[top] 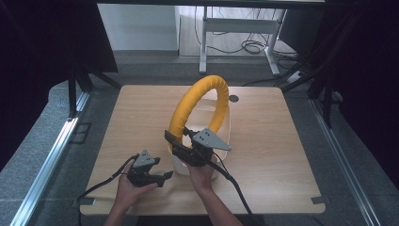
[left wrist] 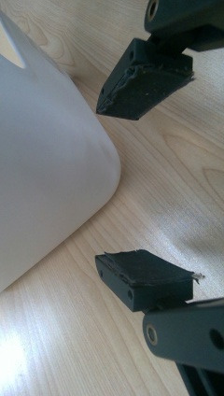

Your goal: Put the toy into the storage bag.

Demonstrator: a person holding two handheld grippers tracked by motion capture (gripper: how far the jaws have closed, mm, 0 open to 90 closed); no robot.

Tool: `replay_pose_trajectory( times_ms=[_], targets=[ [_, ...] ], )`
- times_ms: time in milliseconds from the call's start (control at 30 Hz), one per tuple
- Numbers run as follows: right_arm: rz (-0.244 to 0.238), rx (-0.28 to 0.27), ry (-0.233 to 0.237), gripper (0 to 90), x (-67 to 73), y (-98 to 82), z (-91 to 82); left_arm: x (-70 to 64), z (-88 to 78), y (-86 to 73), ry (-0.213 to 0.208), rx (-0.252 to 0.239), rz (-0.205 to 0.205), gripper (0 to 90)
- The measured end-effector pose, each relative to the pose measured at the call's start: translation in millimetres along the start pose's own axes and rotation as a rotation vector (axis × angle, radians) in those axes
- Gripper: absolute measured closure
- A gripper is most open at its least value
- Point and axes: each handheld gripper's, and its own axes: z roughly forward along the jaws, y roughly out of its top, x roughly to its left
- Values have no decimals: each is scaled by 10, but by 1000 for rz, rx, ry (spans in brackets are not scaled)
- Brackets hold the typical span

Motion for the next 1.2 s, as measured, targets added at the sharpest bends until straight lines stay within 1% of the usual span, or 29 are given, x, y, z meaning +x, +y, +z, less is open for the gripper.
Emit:
replay_pose_trajectory(
  times_ms=[133, 333, 533, 767, 900, 1100, 1133, 1167, 1200],
  targets=[
    [-4, -2, -1, 483, -6, -6, -3, -1, 3, -1, 0, 2, 0, 242],
    [-11, 3, -13, 485, 7, -61, -6, 2, -4, 0, 0, 4, 4, 242],
    [-9, 3, -17, 485, 11, -84, -26, 1, 0, 0, -2, 5, 3, 242],
    [-16, 21, -30, 487, 19, -133, -53, -1, 3, -1, -5, 5, 2, 242],
    [-16, 50, -40, 487, 32, -148, -54, 0, 1, 0, -5, 4, 1, 242],
    [-8, 122, -55, 485, 47, -146, -51, -3, 7, -1, -9, 4, -1, 242],
    [-8, 122, -55, 485, 47, -146, -51, -3, 7, -1, -9, 4, -1, 242],
    [-8, 142, -58, 485, 48, -154, -54, -3, 9, -2, -9, 5, -1, 241],
    [-13, 150, -59, 485, 45, -158, -55, -3, 9, -2, -9, 5, -1, 241]
  ],
)
